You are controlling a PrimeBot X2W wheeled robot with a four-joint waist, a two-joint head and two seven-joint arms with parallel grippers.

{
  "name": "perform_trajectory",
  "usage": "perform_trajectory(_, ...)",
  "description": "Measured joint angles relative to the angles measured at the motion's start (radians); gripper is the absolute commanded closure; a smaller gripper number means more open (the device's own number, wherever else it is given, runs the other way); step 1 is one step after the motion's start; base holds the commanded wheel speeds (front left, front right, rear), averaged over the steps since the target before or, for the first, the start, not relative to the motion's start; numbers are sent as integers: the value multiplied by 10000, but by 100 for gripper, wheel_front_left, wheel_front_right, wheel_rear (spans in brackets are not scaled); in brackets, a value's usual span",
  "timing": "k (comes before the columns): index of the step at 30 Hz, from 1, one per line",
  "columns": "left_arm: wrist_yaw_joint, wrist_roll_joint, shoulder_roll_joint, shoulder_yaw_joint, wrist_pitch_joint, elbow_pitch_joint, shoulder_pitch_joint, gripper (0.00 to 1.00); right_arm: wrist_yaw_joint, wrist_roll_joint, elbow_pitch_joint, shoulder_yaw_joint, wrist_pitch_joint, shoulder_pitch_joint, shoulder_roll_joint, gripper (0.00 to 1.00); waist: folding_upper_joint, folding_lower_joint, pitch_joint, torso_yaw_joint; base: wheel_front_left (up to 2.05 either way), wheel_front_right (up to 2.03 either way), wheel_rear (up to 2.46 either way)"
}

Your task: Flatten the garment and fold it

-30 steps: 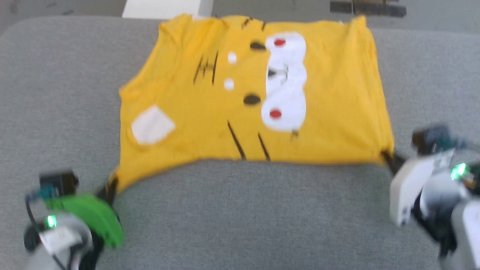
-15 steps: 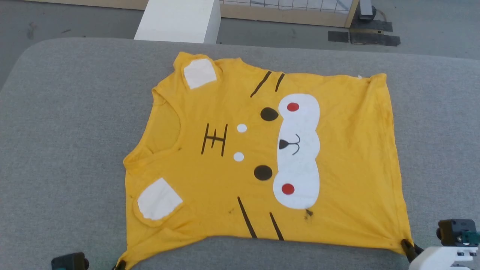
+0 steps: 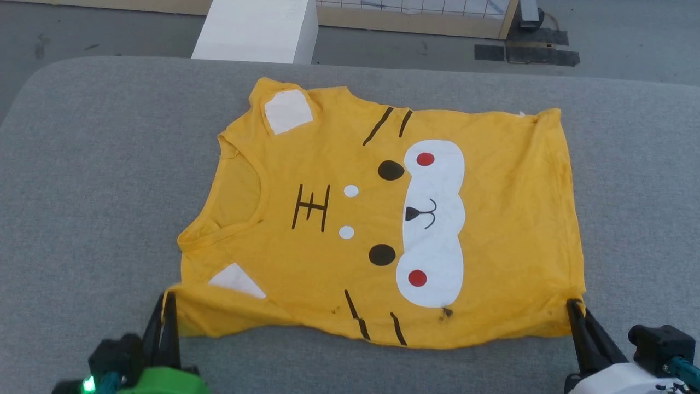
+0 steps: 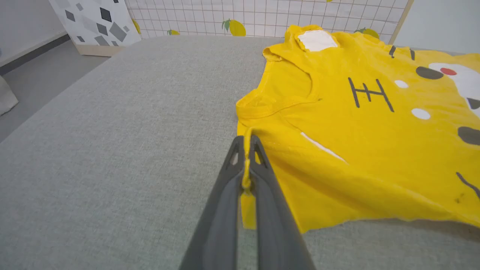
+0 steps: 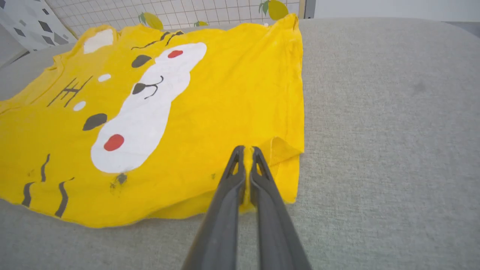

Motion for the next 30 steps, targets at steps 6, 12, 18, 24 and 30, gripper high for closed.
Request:
perform_trajectory(6, -245, 675, 35, -58, -86, -182, -1413, 100, 0, -201, 207, 4, -477, -677, -31, 100, 0, 0, 107, -66, 0, 0, 0)
perform_trajectory(12, -940, 1057, 639, -326, 458, 215, -3624, 100, 0, -291, 176, -42, -69, -1747, -316, 100, 0, 0, 622, -191, 0, 0, 0)
perform_trajectory(18, -1609, 1066, 1114, -454, 1317, 924, -5381, 100, 0, -303, 410, 77, 746, -2983, -679, 100, 0, 1, 1291, -398, 0, 0, 0)
perform_trajectory(24, -2142, 953, 1356, -623, 2466, 1841, -6444, 100, 0, -251, 959, 167, 1772, -4106, -943, 100, 0, 1, 1958, -671, 0, 0, 0)
perform_trajectory(30, -2798, 86, 1501, -930, 4690, 3680, -7023, 100, 0, 142, 1651, 104, 4010, -5200, -1064, 100, 0, 2, 2714, -952, 0, 0, 0)
